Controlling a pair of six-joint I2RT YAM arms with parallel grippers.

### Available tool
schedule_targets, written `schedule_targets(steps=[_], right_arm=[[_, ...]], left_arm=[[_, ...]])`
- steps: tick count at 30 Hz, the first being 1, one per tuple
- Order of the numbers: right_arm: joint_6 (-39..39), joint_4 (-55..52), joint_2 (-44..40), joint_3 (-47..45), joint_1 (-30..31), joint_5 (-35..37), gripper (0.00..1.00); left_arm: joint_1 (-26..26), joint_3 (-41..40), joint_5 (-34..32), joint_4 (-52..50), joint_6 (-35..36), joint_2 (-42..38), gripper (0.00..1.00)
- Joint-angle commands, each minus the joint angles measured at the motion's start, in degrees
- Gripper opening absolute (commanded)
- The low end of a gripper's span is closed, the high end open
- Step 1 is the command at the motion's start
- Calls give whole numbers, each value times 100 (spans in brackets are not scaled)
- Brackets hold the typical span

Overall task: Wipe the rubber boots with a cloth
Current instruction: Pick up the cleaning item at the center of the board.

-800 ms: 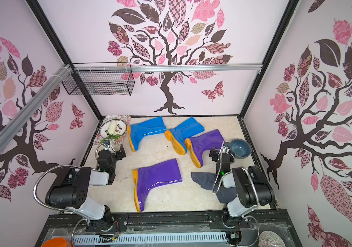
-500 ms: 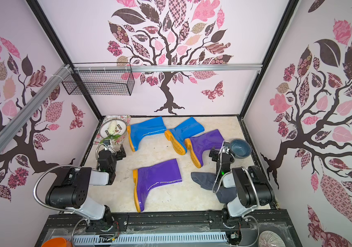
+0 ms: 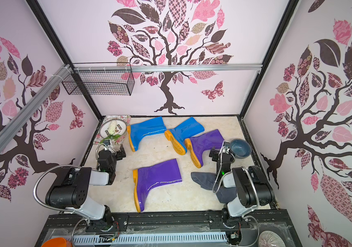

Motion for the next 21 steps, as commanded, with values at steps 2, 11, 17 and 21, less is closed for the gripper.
schedule_targets(steps=[2, 11, 17, 21], right_arm=[[22, -33, -51, 65, -123, -224, 100], [900, -2626, -2012, 749, -159, 105, 100], [3819, -5303, -3981, 1401, -172, -207, 100], [3590, -7684, -4025, 2493, -73, -1004, 100]], left_arm=[[-1, -104, -15, 130, -8, 3, 98], [-173, 588, -474, -2381, -377, -1937, 98], [-388, 2541, -1642, -7297, -3444, -3148, 98], [-432, 2828, -386, -8204, -3586, -3970, 98]])
